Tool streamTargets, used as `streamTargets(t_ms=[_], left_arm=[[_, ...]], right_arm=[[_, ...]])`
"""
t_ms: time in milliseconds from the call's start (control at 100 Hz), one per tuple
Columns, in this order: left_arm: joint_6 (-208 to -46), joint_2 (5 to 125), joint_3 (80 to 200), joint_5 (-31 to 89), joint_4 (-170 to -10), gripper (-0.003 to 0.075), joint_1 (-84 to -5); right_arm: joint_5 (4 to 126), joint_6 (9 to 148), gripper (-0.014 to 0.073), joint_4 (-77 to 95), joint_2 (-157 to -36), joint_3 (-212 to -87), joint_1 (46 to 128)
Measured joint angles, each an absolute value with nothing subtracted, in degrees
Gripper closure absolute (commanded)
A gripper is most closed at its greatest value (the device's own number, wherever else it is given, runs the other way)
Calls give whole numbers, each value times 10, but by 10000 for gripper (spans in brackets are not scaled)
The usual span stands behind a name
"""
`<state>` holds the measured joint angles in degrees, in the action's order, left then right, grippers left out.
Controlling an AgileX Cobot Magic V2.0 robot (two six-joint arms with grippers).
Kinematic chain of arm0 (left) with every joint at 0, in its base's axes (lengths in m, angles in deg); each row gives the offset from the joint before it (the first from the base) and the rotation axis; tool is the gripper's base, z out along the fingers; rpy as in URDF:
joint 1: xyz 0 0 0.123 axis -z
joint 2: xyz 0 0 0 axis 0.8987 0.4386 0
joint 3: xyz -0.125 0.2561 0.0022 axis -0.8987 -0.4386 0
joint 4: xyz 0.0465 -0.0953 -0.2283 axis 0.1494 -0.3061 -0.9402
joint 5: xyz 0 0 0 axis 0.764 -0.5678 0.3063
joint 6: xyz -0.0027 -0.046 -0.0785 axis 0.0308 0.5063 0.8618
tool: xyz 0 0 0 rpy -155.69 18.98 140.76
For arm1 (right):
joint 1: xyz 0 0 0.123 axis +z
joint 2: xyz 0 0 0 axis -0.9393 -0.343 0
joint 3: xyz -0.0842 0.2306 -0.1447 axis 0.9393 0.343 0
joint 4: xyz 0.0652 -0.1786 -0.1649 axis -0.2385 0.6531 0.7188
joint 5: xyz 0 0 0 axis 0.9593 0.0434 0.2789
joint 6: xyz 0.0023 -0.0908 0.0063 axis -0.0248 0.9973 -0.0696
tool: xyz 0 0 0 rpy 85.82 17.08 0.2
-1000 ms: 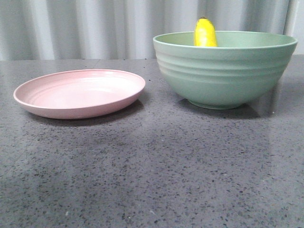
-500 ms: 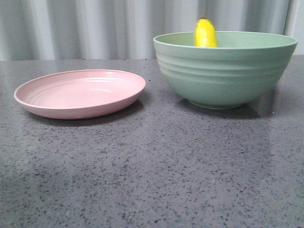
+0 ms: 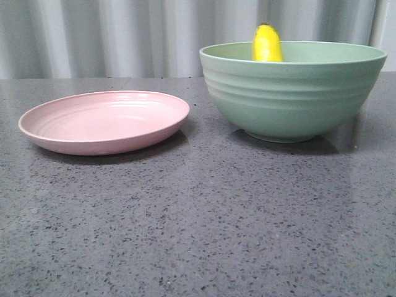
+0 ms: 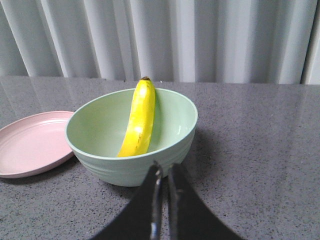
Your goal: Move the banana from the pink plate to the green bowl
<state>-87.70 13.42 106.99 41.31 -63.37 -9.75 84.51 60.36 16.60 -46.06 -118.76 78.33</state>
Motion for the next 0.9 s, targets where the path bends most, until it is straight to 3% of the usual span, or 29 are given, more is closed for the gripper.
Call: streamTargets(t_ms=[210,680,900], left_arm=[[-876,129,1057,413,-634,739,-97],[-876,129,1041,406,-634,739,-97],[-876,129,958,325,-623,739,-202]], right_arm=[[858,604,673,166,-406,-1174,783],[860,604,673,166,-405,-1171,783],[860,604,673,166,-405,-1171,783]])
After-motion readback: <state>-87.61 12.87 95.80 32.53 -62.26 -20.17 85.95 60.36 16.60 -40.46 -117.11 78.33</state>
